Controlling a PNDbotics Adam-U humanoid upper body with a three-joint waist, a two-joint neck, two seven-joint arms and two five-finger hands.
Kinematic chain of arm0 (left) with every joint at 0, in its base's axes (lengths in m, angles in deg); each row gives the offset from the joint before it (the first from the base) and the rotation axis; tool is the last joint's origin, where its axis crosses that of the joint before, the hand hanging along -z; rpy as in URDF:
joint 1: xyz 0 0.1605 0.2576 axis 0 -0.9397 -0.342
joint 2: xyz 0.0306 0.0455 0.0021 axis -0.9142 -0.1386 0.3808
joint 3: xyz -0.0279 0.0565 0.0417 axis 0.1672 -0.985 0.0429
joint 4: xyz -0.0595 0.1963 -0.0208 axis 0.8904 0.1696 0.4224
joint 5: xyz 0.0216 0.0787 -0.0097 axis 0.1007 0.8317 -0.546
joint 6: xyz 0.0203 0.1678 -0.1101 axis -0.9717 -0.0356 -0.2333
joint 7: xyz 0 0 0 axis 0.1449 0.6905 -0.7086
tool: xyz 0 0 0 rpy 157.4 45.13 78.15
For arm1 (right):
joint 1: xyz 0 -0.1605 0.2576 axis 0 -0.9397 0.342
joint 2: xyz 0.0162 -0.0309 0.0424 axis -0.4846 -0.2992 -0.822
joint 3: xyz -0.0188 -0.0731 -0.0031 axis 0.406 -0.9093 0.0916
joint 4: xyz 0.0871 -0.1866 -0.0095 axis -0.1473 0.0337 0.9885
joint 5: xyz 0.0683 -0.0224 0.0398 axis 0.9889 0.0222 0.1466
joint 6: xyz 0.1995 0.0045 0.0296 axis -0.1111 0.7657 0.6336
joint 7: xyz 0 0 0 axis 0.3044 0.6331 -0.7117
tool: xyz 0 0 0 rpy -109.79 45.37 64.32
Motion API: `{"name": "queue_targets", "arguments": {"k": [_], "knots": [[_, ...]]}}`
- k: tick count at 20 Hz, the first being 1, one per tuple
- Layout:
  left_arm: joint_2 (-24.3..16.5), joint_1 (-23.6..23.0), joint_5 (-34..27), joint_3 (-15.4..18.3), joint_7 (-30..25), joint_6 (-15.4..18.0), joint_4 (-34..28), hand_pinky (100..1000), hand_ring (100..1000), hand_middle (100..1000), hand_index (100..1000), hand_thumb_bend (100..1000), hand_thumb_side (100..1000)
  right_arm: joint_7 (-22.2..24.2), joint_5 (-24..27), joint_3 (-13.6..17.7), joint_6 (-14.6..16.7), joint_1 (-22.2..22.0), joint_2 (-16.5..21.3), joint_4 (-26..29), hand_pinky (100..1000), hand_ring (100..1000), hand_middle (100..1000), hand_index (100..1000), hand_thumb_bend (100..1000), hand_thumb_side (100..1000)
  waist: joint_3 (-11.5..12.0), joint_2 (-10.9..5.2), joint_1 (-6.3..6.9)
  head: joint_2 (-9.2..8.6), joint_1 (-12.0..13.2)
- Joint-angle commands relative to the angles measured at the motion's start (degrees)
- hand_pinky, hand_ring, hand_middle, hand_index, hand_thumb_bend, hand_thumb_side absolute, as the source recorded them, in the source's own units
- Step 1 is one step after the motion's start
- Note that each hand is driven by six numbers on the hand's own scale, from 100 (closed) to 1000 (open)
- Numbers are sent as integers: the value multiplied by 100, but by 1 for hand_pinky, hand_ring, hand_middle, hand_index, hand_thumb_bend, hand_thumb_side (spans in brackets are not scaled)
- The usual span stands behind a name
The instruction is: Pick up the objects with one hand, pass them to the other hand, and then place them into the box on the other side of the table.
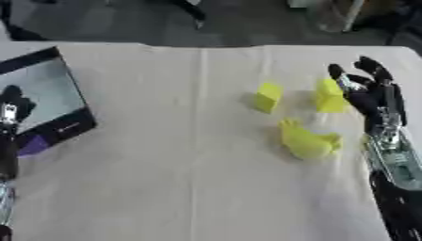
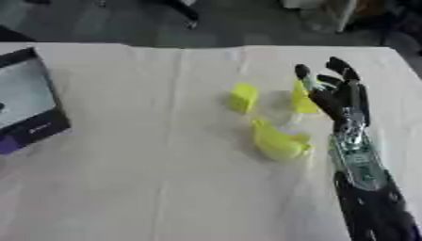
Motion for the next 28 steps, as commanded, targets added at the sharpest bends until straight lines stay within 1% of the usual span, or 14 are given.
{"name": "queue_targets", "arguments": {"k": [1, 4, 5, 6, 9, 12, 16, 18, 21, 23, 25, 27, 28], "knots": [[-171, 50, 14, 44, -1, 8, -118, 863, 674, 574, 692, 594, 582, -5, -31, 18, -14, 52, 191, 88, 759, 738, 808, 847, 649, 379, 2, 27, 83, -7, 36], [-175, 50, 20, 45, 1, 5, -116, 863, 674, 573, 692, 595, 582, 92, -94, 4, -45, 97, 326, 54, 766, 749, 820, 859, 678, 382, 3, 39, 79, -7, 58], [-179, 50, 21, 45, 3, 5, -117, 863, 674, 573, 692, 596, 581, 170, -133, 2, -56, 136, 419, 39, 769, 752, 822, 862, 636, 461, 4, 41, 77, -7, 57], [-186, 47, 22, 47, 6, 4, -117, 863, 674, 573, 692, 595, 582, 255, -166, 4, -71, 197, 538, 21, 770, 753, 823, 862, 683, 371, 4, 41, 73, -7, 57], [-205, 34, 25, 48, 12, 0, -114, 863, 674, 572, 692, 595, 582, 446, -69, 3, -128, 468, 966, -93, 773, 755, 825, 863, 678, 368, -5, 31, 58, -7, 44], [-221, 23, 30, 41, 8, -4, -110, 863, 674, 572, 692, 593, 583, 610, 77, -69, -224, 803, 1411, -263, 778, 758, 827, 866, 676, 393, -20, 16, 44, -7, 22], [-251, 7, 39, 35, 0, -10, -107, 864, 675, 572, 692, 591, 583, 894, 128, -306, -424, 1290, 1952, -512, 786, 763, 830, 867, 677, 395, -37, -7, 27, -7, -11], [-259, 4, 43, 30, -6, -12, -108, 864, 675, 572, 692, 590, 584, 1057, 90, -441, -513, 1507, 2165, -663, 795, 769, 834, 871, 678, 390, -36, -13, 23, -7, -37], [-283, -13, 49, 27, -12, -16, -111, 865, 675, 572, 692, 588, 584, 1718, -213, -756, -686, 1985, 2621, -1048, 817, 785, 843, 873, 675, 365, -19, -20, 19, -7, -99], [-292, -25, 51, 25, -14, -20, -110, 865, 675, 572, 692, 588, 586, 2255, -451, -916, -704, 2261, 2849, -1302, 842, 802, 851, 876, 672, 320, -11, -21, 15, -7, -132], [-294, -34, 57, 17, -23, -26, -106, 865, 675, 572, 692, 588, 586, 3121, -724, -1150, -664, 2617, 3107, -1623, 869, 820, 857, 877, 669, 276, -4, -20, 9, -7, -164], [-293, -37, 61, 11, -33, -30, -105, 865, 675, 572, 692, 587, 587, 3989, -1016, -1315, -593, 2964, 3291, -1956, 892, 839, 862, 877, 660, 236, -2, -20, 6, -7, -198], [-294, -38, 63, 9, -37, -31, -104, 866, 675, 572, 692, 586, 587, 4366, -1154, -1383, -549, 3127, 3356, -2119, 903, 849, 865, 877, 652, 232, -1, -20, 5, -7, -216]]}}
